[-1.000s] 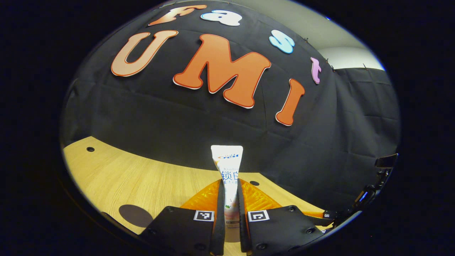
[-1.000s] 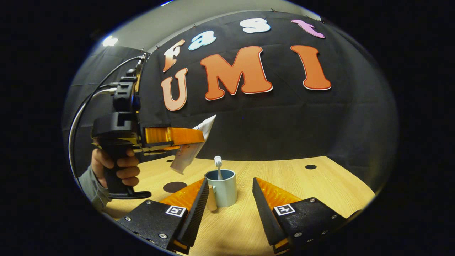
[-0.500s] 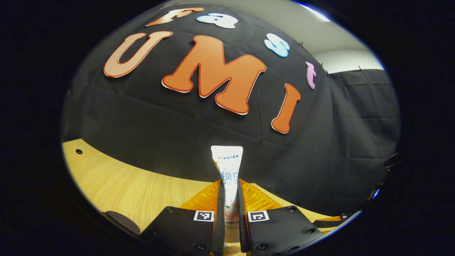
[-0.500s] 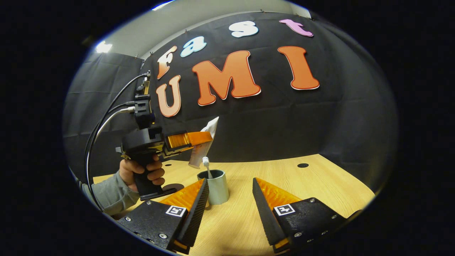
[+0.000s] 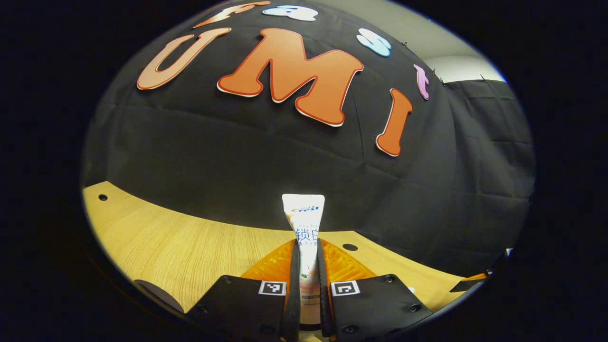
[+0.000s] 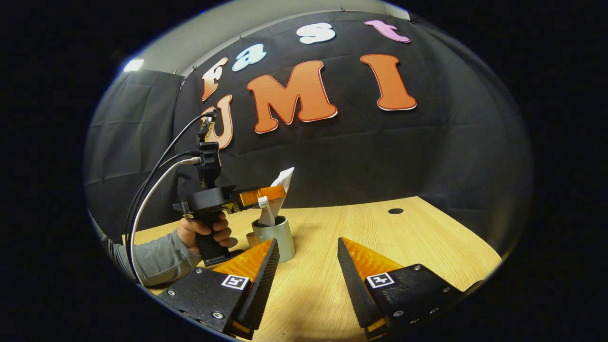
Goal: Put the toothbrush and toothpaste on the desktop into the cup, then pick up the cup and place it on the coaster on the desktop.
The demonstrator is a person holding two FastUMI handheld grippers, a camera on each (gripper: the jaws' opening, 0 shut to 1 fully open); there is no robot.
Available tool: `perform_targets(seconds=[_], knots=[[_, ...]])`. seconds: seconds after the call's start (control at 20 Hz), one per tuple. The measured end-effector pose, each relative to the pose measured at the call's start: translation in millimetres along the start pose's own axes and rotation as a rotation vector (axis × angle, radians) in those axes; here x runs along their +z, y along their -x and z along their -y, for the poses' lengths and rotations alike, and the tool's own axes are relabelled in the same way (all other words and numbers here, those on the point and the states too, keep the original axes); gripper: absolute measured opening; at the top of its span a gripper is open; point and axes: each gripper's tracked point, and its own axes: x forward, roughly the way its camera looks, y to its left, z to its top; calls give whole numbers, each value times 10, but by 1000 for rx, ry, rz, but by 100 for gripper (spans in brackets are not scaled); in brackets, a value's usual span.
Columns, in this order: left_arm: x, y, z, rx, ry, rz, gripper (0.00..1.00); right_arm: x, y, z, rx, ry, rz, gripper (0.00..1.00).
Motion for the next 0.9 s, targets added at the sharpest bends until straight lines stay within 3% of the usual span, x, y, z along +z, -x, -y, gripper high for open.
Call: perform_targets(seconds=[0.35,0.8,0.9], knots=[[-156,17,-46,-5,-65,-25,21,-138,-59,92,-32,12,-39,76],[-131,232,64,-30,-110,-20,38,-147,-72,23,-35,-12,-43,75],[-117,303,35,-26,-119,-22,46,-162,-94,15,-42,-9,-53,75]])
